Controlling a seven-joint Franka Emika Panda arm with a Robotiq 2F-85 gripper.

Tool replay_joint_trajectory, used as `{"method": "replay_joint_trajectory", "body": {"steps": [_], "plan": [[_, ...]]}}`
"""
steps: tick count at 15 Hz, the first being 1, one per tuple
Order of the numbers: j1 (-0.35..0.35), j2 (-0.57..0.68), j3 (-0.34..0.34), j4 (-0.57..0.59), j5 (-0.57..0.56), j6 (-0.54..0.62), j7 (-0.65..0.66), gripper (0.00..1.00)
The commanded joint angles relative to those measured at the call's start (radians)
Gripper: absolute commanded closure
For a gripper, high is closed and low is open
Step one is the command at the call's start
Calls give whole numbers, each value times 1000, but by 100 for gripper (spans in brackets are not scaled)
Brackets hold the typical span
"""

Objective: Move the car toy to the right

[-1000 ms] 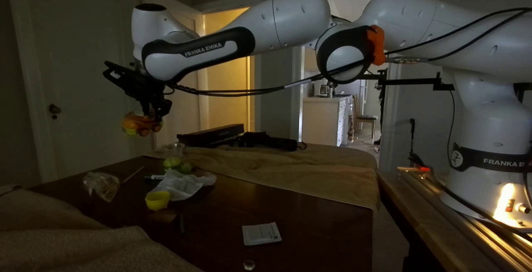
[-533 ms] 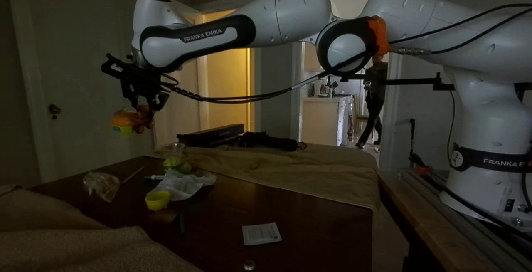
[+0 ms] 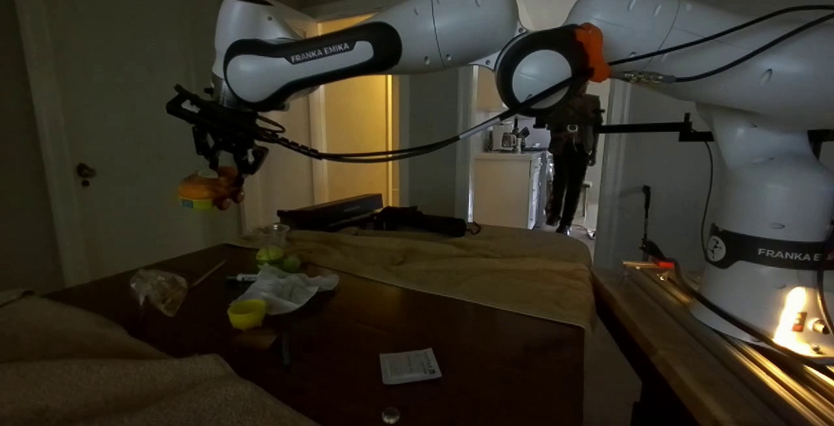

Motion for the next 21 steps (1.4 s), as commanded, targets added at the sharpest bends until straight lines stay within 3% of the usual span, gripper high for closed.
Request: {"method": "replay_joint_trajectory", "body": {"steps": [1, 8, 9, 12, 13, 17, 21], "plan": [[-5, -24, 15, -6, 13, -25, -20, 69], [-9, -22, 25, -3, 26, -29, -3, 69], [-2, 0, 6, 0, 1, -10, 0, 44], [-4, 0, 13, 0, 1, -10, 1, 44], [-5, 0, 13, 0, 2, -10, 1, 69], [-46, -20, 1, -1, -35, 34, -199, 69], [-120, -66, 77, -18, -29, 6, -515, 69]]}}
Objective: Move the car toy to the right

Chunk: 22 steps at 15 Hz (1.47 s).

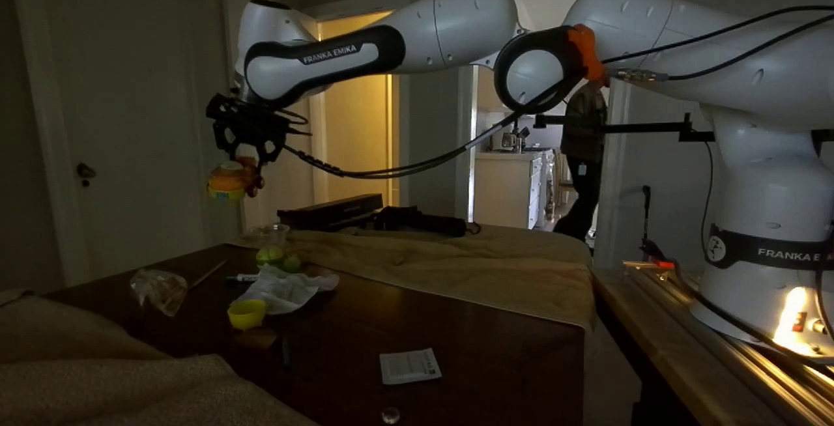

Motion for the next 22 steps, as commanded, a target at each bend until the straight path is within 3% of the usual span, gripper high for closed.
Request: {"method": "replay_joint_trajectory", "body": {"steps": [1, 6, 8, 11, 14, 15, 20, 21, 22], "plan": [[-68, -60, 82, -17, -7, -25, -274, 69], [-154, -90, 149, -19, 30, -71, -646, 69], [-185, -92, 169, -21, 34, -99, -724, 69], [-229, -92, 184, -23, 42, -158, -748, 69], [-258, -84, 193, -13, 63, -180, -663, 69], [-247, -63, 175, -3, 33, -155, -697, 44], [-256, -63, 184, -4, 41, -161, -676, 44], [-256, -63, 186, -4, 41, -161, -675, 69], [-264, -57, 194, 3, 41, -135, -721, 69]]}}
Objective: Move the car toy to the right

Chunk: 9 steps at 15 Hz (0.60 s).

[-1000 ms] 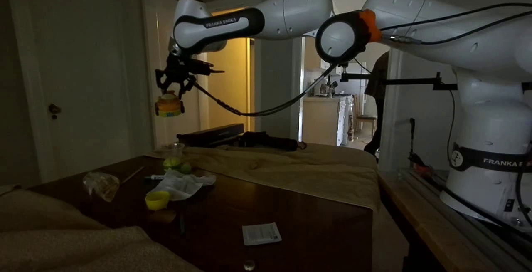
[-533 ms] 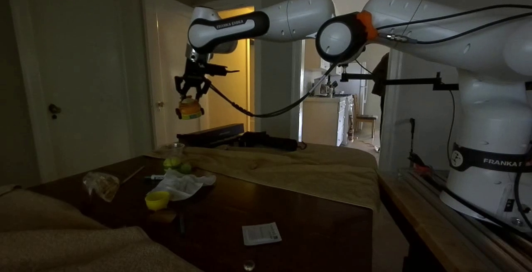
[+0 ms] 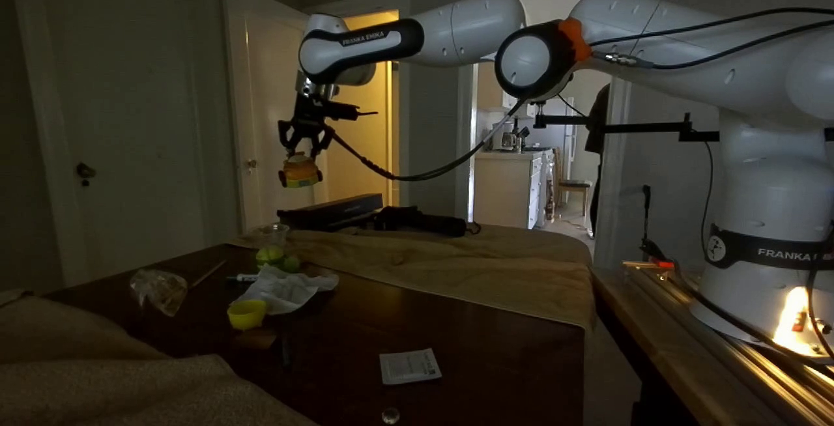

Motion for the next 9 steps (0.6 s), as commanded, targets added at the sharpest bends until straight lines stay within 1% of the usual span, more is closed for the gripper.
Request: {"method": "replay_joint_trajectory", "body": {"steps": [1, 3, 4, 7, 8, 9], "plan": [[-19, 8, 11, 12, -2, 45, -95, 69], [-48, -3, 32, 6, 3, 35, -264, 69], [-60, 54, 29, 115, 23, -25, -335, 69], [-106, 65, 66, 139, 42, -54, -544, 69], [-118, 68, 78, 143, 47, -64, -609, 69], [-130, 26, 94, 59, 58, -28, -675, 69]]}}
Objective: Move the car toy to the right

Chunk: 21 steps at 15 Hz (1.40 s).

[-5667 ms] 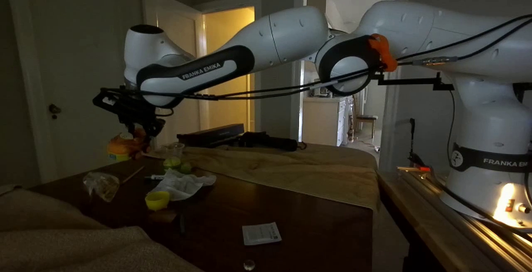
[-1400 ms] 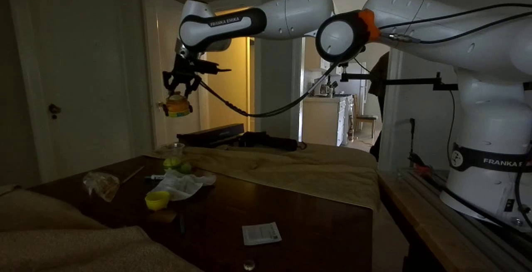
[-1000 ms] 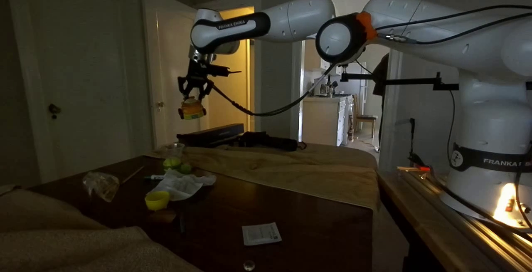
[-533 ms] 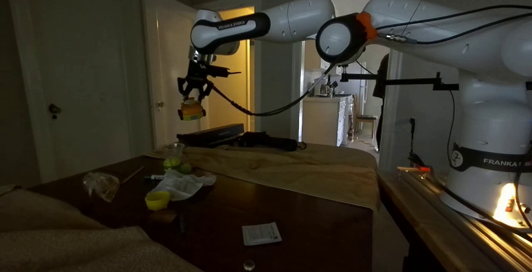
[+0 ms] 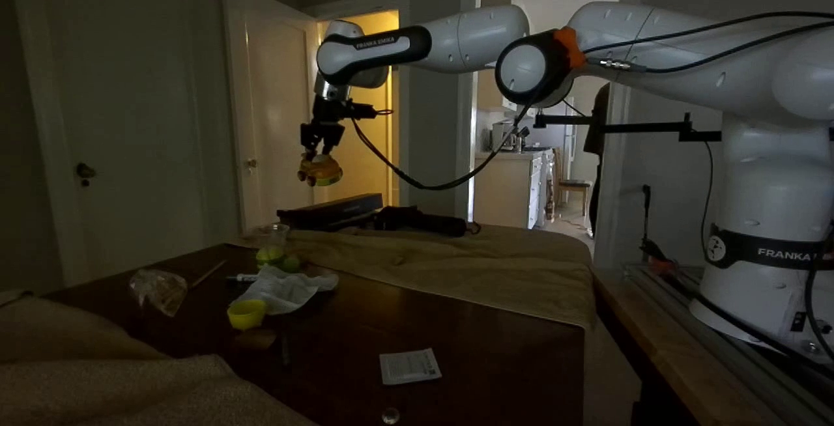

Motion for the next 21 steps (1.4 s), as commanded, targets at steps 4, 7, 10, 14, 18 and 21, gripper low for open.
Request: {"method": "replay_joint_trajectory", "body": {"steps": [4, 7, 10, 14, 18, 21], "plan": [[-94, 47, 114, 37, 89, -56, -425, 69], [-132, 62, 150, 30, 116, -146, -576, 69], [-124, 84, 117, 49, 98, -161, -531, 44], [-130, 79, 122, 38, 103, -168, -545, 44], [-122, 81, 118, 43, 83, -157, -630, 69], [-143, 69, 94, 32, 62, -170, -746, 69]]}}
